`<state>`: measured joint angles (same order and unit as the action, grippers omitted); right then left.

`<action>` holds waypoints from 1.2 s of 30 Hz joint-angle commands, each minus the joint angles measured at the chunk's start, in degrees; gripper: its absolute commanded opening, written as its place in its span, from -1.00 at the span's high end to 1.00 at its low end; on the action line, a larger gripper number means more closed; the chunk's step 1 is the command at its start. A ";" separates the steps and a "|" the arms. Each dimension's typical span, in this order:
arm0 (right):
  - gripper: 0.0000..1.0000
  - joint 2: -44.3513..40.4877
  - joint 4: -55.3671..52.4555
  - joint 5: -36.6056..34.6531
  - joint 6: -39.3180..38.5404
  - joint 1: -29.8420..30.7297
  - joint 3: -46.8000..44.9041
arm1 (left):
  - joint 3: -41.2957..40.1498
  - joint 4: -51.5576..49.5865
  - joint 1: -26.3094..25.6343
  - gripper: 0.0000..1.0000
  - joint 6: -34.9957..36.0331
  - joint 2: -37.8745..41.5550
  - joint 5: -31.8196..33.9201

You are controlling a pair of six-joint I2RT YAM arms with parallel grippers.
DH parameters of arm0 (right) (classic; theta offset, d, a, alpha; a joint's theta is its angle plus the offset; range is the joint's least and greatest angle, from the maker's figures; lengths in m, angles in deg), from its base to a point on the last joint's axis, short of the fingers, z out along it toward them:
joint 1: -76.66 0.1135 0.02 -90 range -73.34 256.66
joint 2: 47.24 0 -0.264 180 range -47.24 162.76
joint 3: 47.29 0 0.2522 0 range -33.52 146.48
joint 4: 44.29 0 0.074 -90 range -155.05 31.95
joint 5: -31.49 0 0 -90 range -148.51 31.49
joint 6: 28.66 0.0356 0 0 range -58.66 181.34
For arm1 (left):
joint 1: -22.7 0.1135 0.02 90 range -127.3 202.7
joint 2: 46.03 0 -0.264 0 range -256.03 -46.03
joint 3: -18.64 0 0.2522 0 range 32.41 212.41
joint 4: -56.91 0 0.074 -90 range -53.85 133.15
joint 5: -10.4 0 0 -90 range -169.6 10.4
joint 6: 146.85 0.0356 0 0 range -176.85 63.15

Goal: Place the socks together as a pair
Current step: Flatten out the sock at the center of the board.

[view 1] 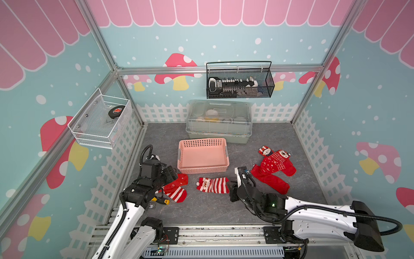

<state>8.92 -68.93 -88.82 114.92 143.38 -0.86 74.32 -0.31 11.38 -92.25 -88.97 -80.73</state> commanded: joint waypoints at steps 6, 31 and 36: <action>-0.56 -18.14 -15.58 -5.81 -0.23 -10.42 -2.43 | -1.72 2.03 -5.34 -0.57 -4.84 2.20 -5.07; 0.10 5.00 3.84 12.08 3.99 -11.42 -6.91 | -9.10 31.55 -32.41 0.01 -16.49 -28.43 11.05; 0.16 9.59 5.40 13.80 4.44 -13.17 -6.52 | -8.08 33.40 -32.46 0.06 -16.61 -32.46 10.87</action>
<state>17.06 -65.85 -76.43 117.85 130.87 -7.20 64.31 29.98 -20.74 -107.83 -120.24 -71.48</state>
